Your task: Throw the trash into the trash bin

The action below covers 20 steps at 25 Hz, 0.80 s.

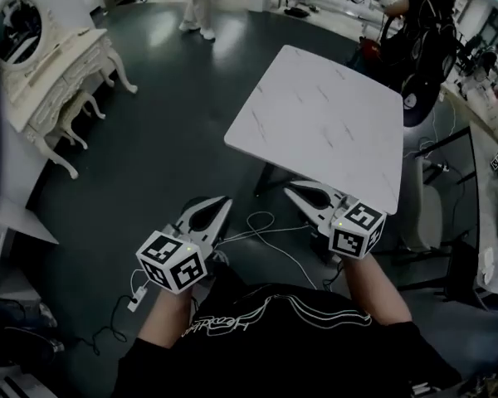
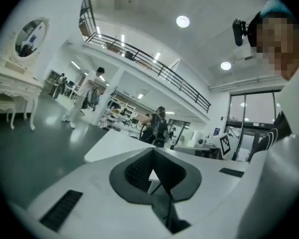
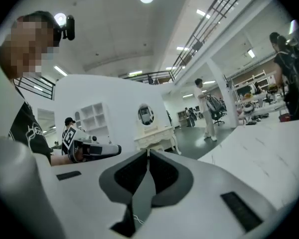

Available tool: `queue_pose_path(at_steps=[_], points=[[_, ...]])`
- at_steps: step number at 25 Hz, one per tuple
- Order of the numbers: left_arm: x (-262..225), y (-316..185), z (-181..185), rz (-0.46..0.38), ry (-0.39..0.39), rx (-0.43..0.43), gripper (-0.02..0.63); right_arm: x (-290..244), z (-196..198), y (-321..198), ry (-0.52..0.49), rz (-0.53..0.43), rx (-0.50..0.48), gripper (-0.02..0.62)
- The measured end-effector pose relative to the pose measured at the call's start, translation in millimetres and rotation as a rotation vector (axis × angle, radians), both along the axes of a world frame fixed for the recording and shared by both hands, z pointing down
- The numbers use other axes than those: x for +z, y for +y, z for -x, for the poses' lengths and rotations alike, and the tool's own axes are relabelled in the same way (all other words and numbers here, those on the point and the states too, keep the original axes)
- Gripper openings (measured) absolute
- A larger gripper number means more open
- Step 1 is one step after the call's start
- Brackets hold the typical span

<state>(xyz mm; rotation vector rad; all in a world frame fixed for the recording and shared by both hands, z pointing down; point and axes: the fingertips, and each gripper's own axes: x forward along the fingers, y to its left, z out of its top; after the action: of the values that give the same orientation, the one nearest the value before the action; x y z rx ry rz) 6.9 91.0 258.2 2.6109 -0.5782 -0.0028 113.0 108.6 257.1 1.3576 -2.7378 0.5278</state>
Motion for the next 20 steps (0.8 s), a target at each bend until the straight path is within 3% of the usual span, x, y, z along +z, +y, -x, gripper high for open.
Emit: queue_pose_path(at_steps=[4,8,12,20], points=[[-55.3,41.5,-24.7,-0.118,0.023,0.126,0.005,-52.4,-3.4,43.8,0.002,-0.089,-0.048,0.041],[-108.3,64.0,-37.5,-0.232,0.03,0.16,0.005,-107.8,-6.1,71.4,0.011,-0.194,-0.062,0.038],[-144.3,83.9,-43.8,-0.273,0.081,0.197,0.005,-147.5,-11.4,86.5,0.027,-0.29,-0.054,0.038],[-161.5,107.4,-65.6,-0.345,0.058,0.258,0.005,-154.9,-31.8,102.9,-0.044,-0.303,-0.008,0.031]])
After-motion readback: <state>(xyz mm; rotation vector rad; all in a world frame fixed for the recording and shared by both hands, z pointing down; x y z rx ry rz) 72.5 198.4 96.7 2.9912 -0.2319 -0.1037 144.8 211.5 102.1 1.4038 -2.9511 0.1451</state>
